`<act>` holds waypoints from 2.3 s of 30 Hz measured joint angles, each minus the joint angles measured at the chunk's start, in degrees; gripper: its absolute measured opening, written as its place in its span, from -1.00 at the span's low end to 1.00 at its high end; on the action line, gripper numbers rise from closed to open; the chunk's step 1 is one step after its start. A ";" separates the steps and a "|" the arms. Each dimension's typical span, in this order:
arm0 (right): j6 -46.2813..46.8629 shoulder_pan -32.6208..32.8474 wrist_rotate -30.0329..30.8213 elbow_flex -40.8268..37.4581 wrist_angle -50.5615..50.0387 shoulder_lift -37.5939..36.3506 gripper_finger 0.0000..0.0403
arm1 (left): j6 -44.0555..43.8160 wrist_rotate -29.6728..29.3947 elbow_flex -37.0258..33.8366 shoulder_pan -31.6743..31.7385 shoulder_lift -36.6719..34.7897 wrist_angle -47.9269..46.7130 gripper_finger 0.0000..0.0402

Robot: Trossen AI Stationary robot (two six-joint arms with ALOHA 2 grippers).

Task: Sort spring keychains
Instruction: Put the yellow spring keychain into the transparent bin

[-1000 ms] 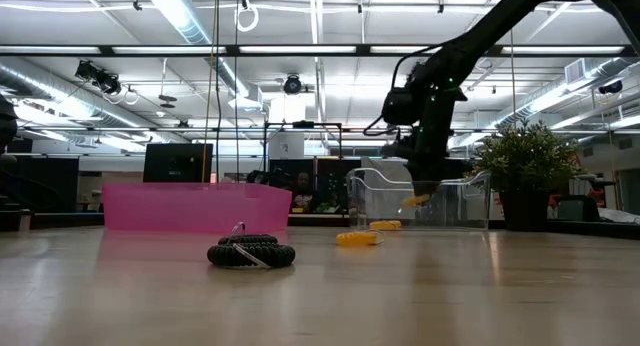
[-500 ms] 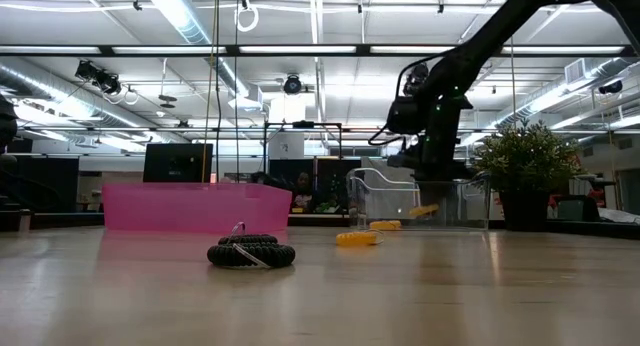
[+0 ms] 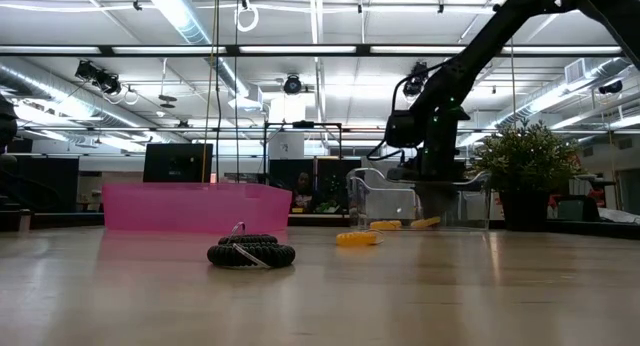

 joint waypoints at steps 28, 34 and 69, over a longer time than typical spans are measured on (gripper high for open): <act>-2.38 0.99 1.08 3.60 -7.82 -4.05 -0.11 | 1.49 0.00 0.00 0.00 0.00 0.00 0.06; -2.95 1.47 2.19 11.93 -12.86 -8.05 -0.16 | 3.08 0.00 0.00 0.00 0.00 0.03 0.06; -11.38 34.89 11.53 17.46 -11.21 -43.35 -0.99 | 3.10 0.02 0.00 0.09 0.00 0.04 0.06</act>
